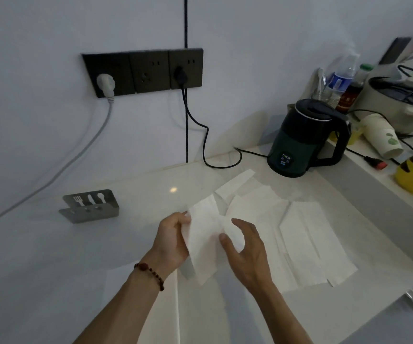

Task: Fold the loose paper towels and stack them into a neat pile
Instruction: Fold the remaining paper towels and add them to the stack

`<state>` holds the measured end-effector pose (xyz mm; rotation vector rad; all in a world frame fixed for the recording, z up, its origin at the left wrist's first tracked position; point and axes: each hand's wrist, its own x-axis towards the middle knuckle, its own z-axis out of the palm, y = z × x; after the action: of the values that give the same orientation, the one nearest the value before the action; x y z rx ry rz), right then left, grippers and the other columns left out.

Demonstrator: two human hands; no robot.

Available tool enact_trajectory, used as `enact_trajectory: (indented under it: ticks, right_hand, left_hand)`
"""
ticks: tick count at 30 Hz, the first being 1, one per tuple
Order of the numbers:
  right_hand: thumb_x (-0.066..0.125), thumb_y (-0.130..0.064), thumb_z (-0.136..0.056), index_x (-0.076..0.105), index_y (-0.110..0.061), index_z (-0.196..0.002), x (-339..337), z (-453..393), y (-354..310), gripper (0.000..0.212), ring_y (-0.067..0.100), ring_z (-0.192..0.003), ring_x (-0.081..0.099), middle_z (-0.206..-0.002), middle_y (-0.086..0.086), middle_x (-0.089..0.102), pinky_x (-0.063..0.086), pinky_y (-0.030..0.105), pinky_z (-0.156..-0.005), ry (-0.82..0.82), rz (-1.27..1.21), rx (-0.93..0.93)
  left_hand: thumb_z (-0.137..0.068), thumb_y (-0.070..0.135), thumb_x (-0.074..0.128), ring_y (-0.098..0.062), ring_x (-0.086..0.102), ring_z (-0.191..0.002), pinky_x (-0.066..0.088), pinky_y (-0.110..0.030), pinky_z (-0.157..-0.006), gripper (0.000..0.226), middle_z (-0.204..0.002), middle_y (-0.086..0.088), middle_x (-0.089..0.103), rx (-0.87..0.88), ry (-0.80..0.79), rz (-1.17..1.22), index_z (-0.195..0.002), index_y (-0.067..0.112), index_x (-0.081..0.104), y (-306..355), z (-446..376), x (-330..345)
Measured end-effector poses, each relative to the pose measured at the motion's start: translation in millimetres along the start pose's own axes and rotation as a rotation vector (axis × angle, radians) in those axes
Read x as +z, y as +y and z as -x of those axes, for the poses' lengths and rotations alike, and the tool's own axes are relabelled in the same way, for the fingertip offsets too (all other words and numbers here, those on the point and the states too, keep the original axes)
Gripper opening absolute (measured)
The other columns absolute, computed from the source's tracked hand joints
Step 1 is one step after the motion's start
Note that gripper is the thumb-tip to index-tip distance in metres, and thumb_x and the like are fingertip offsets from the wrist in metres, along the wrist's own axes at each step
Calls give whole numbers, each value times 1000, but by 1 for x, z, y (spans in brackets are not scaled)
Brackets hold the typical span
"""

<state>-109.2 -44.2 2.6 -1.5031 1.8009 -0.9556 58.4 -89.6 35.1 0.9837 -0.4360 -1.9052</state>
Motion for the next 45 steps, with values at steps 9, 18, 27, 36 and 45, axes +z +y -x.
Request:
enact_trajectory:
  ticks: [9, 18, 27, 36, 45]
  right_hand:
    - [69, -28, -84, 53, -7, -133, 3, 18, -14, 56, 36, -121, 57, -130, 17, 61, 42, 52, -104, -543, -910, 336]
    - [63, -10, -90, 71, -5, -97, 25, 39, -21, 13, 27, -88, 71, -93, 8, 75, 58, 38, -74, -277, -513, 370]
    - [64, -23, -86, 66, 0, -84, 50, 61, -2, 23, 19, -70, 61, -87, 19, 69, 50, 36, -64, -243, -197, 332]
    - [66, -26, -82, 64, 3, -86, 62, 77, 13, 29, 22, -69, 59, -86, 21, 66, 49, 38, -63, -225, -179, 370]
    - [65, -22, -85, 53, -4, -67, 69, 76, 7, 28, 14, -57, 45, -62, 5, 52, 37, 28, -55, -199, -44, 330]
  left_hand:
    - [-81, 15, 41, -29, 65, -67, 51, -36, -69, 35, -77, -14, 67, -94, -28, -11, -77, 3, 74, 14, 36, -31]
    - [-92, 7, 57, -26, 71, -93, 58, -41, -82, 19, -101, -8, 75, -20, 173, -659, -104, 11, 71, 5, 61, -78]
    - [-82, 1, 62, -15, 70, -93, 59, -36, -81, 33, -101, 4, 74, -56, 100, -961, -104, 24, 67, -9, 85, -109]
    - [-80, 24, 76, -29, 70, -72, 58, -44, -70, 30, -76, -14, 72, 80, 347, -1211, -74, -2, 63, -26, 86, -138]
    - [-76, 36, 78, -12, 56, -57, 45, -26, -58, 34, -59, 5, 59, 66, 431, -1300, -60, 15, 58, -32, 81, -149]
